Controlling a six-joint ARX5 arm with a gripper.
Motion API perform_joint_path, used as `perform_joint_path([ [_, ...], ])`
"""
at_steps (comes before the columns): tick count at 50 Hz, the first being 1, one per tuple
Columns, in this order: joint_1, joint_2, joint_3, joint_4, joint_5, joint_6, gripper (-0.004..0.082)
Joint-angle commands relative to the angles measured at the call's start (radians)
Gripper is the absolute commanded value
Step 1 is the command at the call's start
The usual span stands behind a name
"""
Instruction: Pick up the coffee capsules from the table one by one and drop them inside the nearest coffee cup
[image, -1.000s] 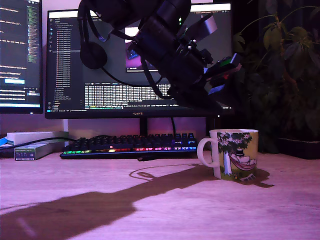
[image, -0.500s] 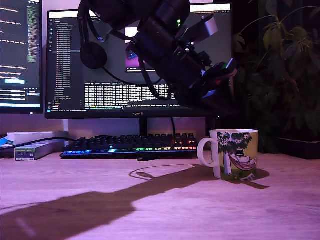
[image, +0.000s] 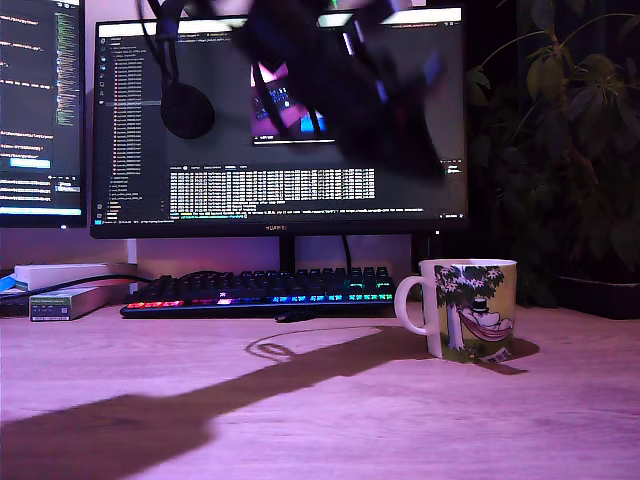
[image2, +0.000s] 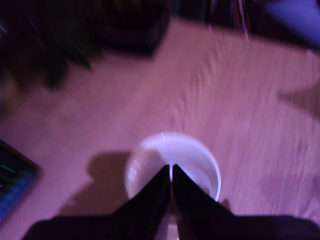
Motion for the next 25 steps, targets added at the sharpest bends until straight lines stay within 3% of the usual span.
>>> perform_joint_path([
  [1, 0.009, -0.023, -0.03, 0.003, 0.004, 0.005, -0.0019],
  [25, 0.131, -0.215, -0.324, 0.143, -0.003, -0.041, -0.0019],
])
